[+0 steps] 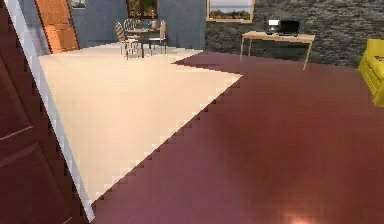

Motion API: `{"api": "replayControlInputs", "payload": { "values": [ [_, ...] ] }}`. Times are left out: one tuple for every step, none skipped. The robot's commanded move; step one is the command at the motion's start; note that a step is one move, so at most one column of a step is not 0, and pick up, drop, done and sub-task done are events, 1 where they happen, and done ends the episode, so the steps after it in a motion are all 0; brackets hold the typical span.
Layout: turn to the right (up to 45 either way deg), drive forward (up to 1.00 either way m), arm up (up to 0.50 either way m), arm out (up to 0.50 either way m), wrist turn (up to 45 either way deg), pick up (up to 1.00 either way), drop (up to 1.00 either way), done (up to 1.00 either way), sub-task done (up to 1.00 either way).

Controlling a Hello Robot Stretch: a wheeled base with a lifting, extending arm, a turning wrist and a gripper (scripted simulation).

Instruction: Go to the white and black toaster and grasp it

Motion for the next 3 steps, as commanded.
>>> {"api": "replayControlInputs", "payload": {
  "values": [
    [-6.0,0.00,0.00,0.00,0.0,0.00,0.00,0.00,0.00],
    [0.0,0.85,0.00,0.00,0.0,0.00,0.00,0.00,0.00],
    [-42.0,0.00,0.00,0.00,0.0,0.00,0.00,0.00,0.00]
  ]
}}
